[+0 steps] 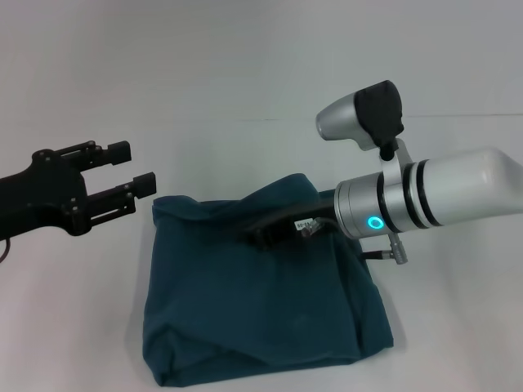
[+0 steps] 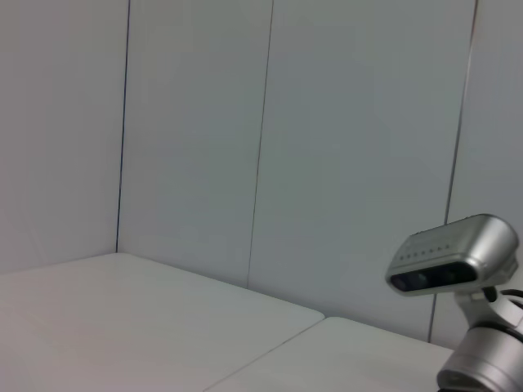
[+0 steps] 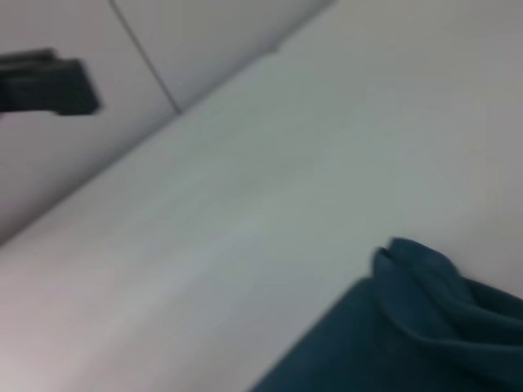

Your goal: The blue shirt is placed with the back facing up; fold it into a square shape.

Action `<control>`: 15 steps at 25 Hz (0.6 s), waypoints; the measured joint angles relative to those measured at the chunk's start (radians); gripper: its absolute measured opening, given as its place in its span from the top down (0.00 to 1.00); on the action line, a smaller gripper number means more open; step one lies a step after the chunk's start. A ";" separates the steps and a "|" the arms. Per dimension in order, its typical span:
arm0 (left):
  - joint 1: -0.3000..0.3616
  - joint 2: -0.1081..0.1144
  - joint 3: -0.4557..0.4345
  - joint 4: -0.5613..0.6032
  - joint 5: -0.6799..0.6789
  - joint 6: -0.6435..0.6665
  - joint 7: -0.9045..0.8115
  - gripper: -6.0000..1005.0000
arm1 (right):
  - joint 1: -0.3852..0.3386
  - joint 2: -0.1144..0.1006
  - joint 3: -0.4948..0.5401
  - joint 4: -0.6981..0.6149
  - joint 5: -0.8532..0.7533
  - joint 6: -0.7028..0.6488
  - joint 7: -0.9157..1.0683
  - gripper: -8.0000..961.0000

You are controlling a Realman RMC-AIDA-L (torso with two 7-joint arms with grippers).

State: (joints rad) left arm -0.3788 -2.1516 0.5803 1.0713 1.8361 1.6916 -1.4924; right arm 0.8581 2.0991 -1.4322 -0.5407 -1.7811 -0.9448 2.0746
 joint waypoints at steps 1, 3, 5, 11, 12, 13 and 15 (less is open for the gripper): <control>0.001 -0.002 0.000 -0.001 0.001 -0.001 0.001 0.36 | 0.006 0.000 -0.004 0.005 -0.017 0.019 0.022 0.97; 0.005 -0.007 0.000 -0.001 0.004 -0.001 0.001 0.36 | 0.023 0.000 -0.006 0.025 -0.055 0.056 0.064 0.97; 0.010 -0.009 0.004 -0.002 0.004 -0.001 0.002 0.36 | 0.042 0.001 -0.007 0.051 -0.076 0.083 0.085 0.97; 0.025 -0.012 0.009 -0.010 0.001 0.005 0.003 0.36 | 0.056 0.000 -0.007 0.079 -0.083 0.142 0.094 0.97; 0.027 -0.012 0.009 -0.011 0.001 0.006 0.003 0.36 | 0.056 0.000 -0.008 0.081 -0.083 0.154 0.096 0.97; 0.030 -0.013 0.010 -0.011 0.001 0.007 0.003 0.36 | 0.056 0.000 -0.008 0.082 -0.083 0.167 0.098 0.97; 0.036 -0.013 0.013 -0.011 0.001 0.008 0.003 0.36 | 0.056 0.000 -0.007 0.086 -0.083 0.199 0.100 0.97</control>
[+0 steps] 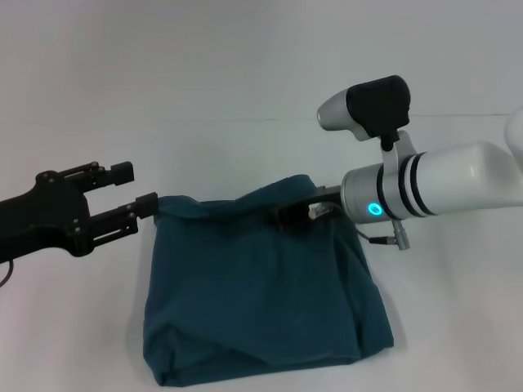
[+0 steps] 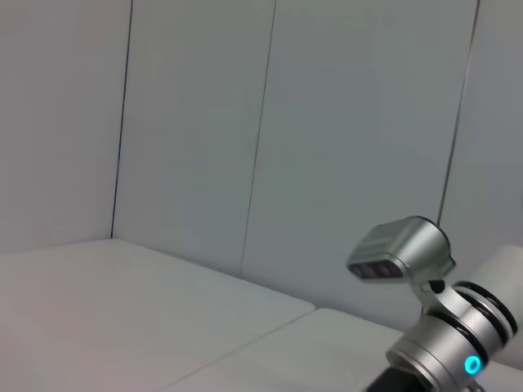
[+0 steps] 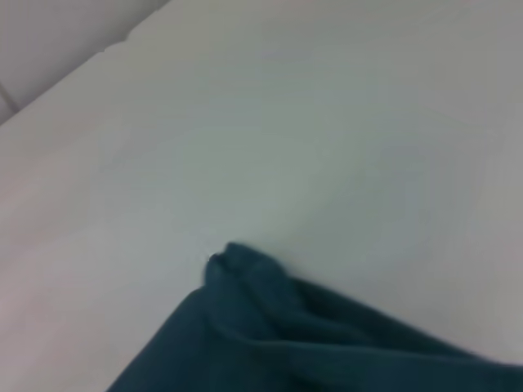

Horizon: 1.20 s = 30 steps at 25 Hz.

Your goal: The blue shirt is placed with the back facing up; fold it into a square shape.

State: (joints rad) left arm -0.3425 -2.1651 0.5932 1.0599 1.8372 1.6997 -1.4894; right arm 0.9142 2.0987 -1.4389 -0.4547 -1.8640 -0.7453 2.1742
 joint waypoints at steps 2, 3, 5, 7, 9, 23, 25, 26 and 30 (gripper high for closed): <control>0.007 -0.001 0.002 -0.001 0.000 0.002 0.000 0.36 | -0.001 0.000 0.001 0.000 0.001 0.038 0.000 0.97; 0.009 -0.001 0.002 -0.002 0.000 0.002 0.000 0.36 | -0.002 0.000 0.002 0.001 0.001 0.059 0.000 0.97; 0.013 -0.002 -0.002 -0.011 -0.001 0.003 0.000 0.36 | -0.002 -0.001 0.005 0.001 0.002 0.092 0.001 0.97; 0.016 -0.002 -0.008 -0.022 -0.006 0.004 0.001 0.36 | -0.005 -0.003 0.009 -0.001 0.004 0.124 0.001 0.97; 0.022 -0.001 -0.011 -0.026 -0.017 0.004 0.002 0.36 | -0.009 -0.005 0.014 -0.006 0.005 0.145 0.000 0.97; 0.049 0.002 -0.067 -0.142 -0.049 -0.007 0.178 0.36 | -0.044 0.002 0.017 -0.111 0.020 0.168 -0.106 0.97; 0.049 0.002 -0.067 -0.151 -0.047 -0.008 0.186 0.36 | -0.059 0.004 0.012 -0.141 0.065 0.100 -0.142 0.97; 0.050 0.001 -0.067 -0.153 -0.047 -0.008 0.186 0.36 | -0.067 0.005 0.009 -0.154 0.093 0.067 -0.161 0.97; 0.058 0.001 -0.074 -0.155 -0.048 -0.008 0.184 0.36 | -0.099 0.002 0.005 -0.201 0.198 -0.083 -0.212 0.97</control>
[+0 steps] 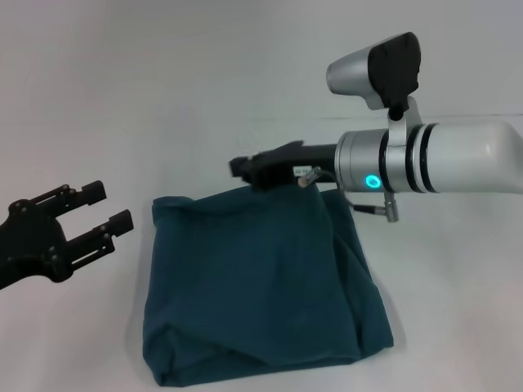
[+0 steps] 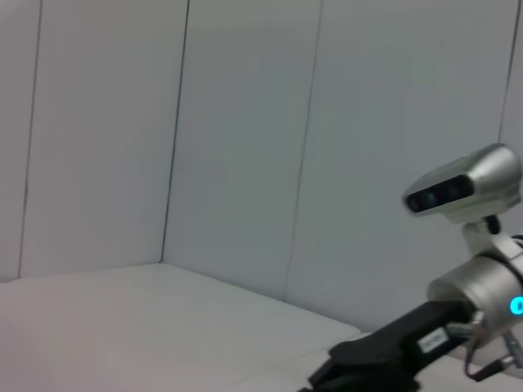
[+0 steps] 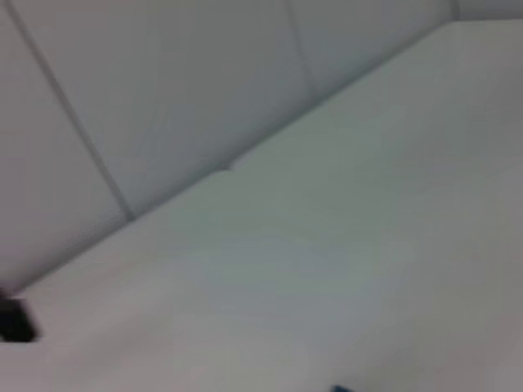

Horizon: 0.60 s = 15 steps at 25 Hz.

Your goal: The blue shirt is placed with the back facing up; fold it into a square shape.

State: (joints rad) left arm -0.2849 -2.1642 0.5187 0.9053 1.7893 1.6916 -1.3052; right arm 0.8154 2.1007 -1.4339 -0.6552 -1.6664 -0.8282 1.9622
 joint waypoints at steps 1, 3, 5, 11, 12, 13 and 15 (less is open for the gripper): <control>0.002 0.000 -0.004 0.000 -0.001 -0.001 0.000 0.36 | -0.006 0.000 -0.002 -0.007 0.006 -0.018 -0.001 0.97; 0.005 0.000 -0.013 -0.001 -0.001 -0.004 0.002 0.36 | -0.015 0.000 -0.013 -0.013 0.011 -0.048 0.000 0.97; 0.006 0.000 -0.032 -0.001 -0.001 -0.011 0.002 0.36 | -0.018 0.002 -0.035 -0.005 0.010 -0.056 0.010 0.97; 0.009 0.001 -0.070 -0.002 -0.001 -0.016 0.015 0.36 | 0.018 0.006 -0.135 0.071 0.009 -0.015 0.045 0.97; 0.010 0.001 -0.070 -0.002 -0.001 -0.014 0.019 0.36 | 0.030 0.008 -0.157 0.083 0.010 -0.003 0.054 0.97; 0.010 0.001 -0.070 -0.002 -0.001 -0.013 0.021 0.36 | 0.043 0.010 -0.178 0.093 0.011 0.013 0.066 0.97; 0.011 0.001 -0.071 -0.002 -0.001 -0.010 0.026 0.36 | 0.063 0.013 -0.213 0.107 0.013 0.043 0.087 0.97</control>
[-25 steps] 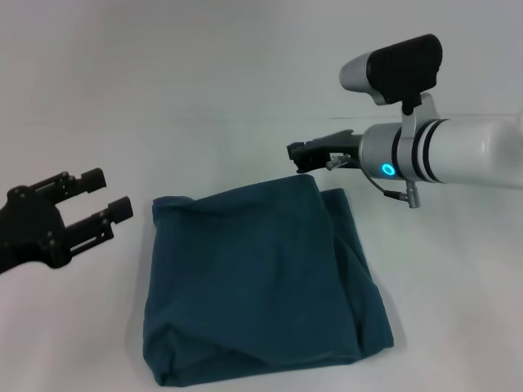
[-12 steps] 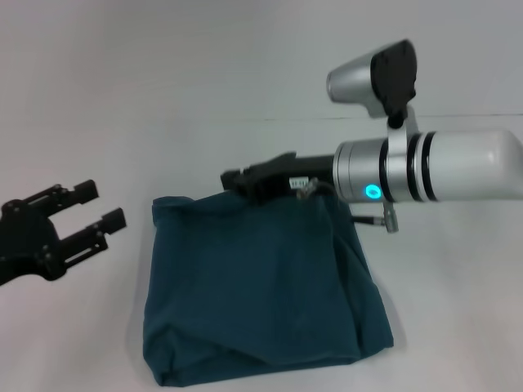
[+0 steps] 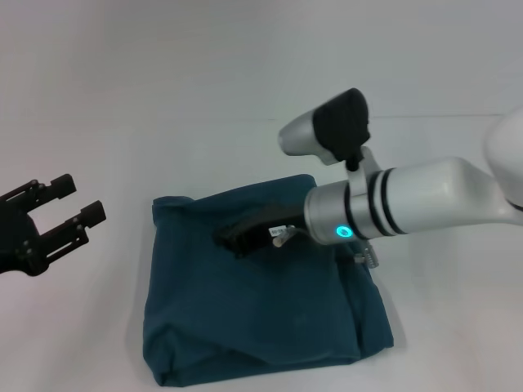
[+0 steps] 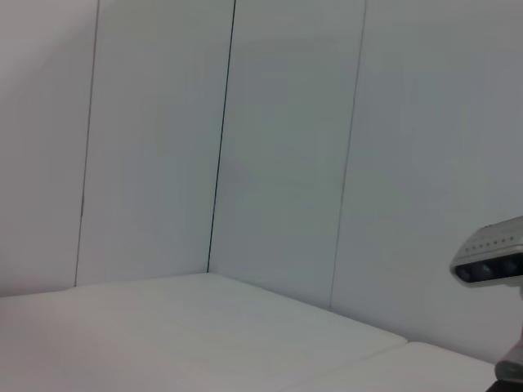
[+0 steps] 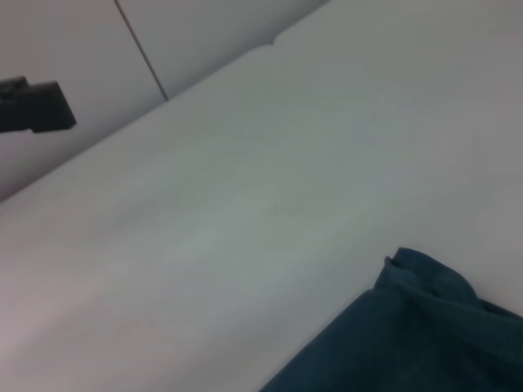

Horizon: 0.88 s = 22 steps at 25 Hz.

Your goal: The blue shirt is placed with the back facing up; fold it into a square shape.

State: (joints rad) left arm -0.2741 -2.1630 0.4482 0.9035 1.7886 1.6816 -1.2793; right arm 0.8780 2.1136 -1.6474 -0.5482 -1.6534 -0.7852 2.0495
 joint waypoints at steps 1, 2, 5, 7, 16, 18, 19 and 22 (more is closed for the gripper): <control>0.001 0.000 0.000 0.000 0.001 0.000 0.002 0.36 | 0.009 0.003 -0.016 0.006 0.000 0.018 0.011 0.97; 0.003 0.000 0.000 0.000 0.001 0.000 0.008 0.36 | 0.018 0.004 -0.027 0.013 0.001 0.032 0.017 0.97; 0.009 0.000 0.000 0.000 0.000 0.001 0.023 0.36 | 0.049 0.009 -0.046 0.044 0.007 0.061 0.030 0.97; 0.010 -0.001 0.000 0.000 -0.001 0.002 0.026 0.36 | 0.070 0.010 -0.049 0.074 0.013 0.072 0.033 0.97; -0.022 -0.001 0.007 -0.024 -0.001 0.005 0.026 0.36 | 0.089 0.001 -0.049 0.125 0.016 0.171 0.024 0.97; -0.029 -0.001 0.008 -0.025 -0.001 0.006 0.026 0.36 | 0.089 0.000 -0.048 0.129 0.013 0.207 0.017 0.96; -0.033 -0.001 0.008 -0.026 -0.001 0.006 0.026 0.36 | 0.089 -0.001 -0.047 0.131 0.012 0.222 0.015 0.96; -0.045 0.000 0.009 -0.026 0.000 0.006 0.026 0.36 | 0.092 -0.003 -0.045 0.134 0.011 0.254 0.010 0.96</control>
State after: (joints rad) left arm -0.3195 -2.1633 0.4568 0.8774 1.7882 1.6874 -1.2537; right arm 0.9700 2.1106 -1.6919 -0.4146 -1.6426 -0.5311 2.0592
